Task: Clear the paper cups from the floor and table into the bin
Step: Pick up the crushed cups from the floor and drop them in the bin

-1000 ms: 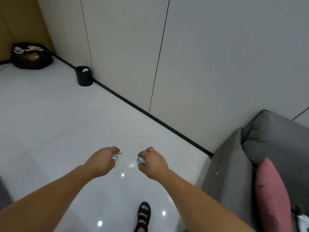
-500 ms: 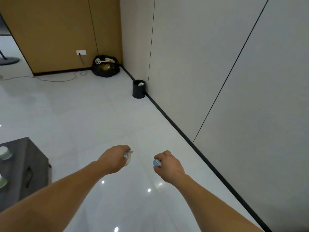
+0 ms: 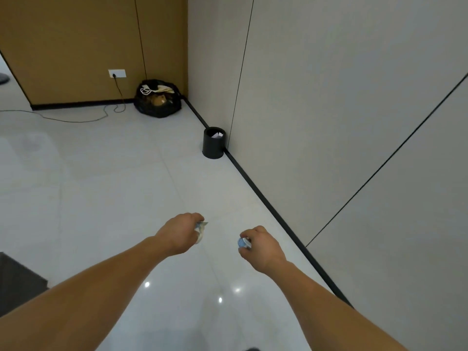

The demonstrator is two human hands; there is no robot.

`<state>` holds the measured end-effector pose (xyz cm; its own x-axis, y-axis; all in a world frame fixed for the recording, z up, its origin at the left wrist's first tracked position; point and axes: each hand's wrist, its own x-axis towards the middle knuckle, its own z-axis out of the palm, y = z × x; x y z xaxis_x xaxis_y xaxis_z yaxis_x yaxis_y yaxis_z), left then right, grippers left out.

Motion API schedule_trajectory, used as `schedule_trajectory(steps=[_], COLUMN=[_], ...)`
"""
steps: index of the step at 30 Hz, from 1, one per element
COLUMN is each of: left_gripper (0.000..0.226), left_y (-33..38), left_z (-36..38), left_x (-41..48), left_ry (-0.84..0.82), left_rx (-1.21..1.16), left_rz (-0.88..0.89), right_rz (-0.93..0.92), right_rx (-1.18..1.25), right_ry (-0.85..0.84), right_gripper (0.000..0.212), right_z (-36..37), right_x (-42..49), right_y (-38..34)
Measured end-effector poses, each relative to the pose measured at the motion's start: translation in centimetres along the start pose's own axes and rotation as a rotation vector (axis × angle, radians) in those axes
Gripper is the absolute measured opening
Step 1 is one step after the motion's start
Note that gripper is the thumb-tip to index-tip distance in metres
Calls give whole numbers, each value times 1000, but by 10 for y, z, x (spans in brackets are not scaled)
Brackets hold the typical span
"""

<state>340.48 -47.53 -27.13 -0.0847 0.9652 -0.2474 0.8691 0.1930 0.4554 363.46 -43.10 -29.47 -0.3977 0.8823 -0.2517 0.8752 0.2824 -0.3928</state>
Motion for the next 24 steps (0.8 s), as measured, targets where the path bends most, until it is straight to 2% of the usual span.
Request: schedule_trajectory(steps=[9, 19, 24], left_gripper=[37, 44, 44], left_y=[-30, -51, -74], left_z=[-56, -141, -165], left_x=[168, 358, 454], left_ry=[-20, 60, 18], left_rx=[-43, -42, -55], left_rz=[-30, -147, -154], right_rz=[-45, -158, -165], right_rx=[-5, 0, -16], right_ry=[-41, -18, -61], right_gripper=[39, 40, 40], right_z=[-33, -106, -117], right_x=[189, 421, 518], right_y=[-13, -33, -46])
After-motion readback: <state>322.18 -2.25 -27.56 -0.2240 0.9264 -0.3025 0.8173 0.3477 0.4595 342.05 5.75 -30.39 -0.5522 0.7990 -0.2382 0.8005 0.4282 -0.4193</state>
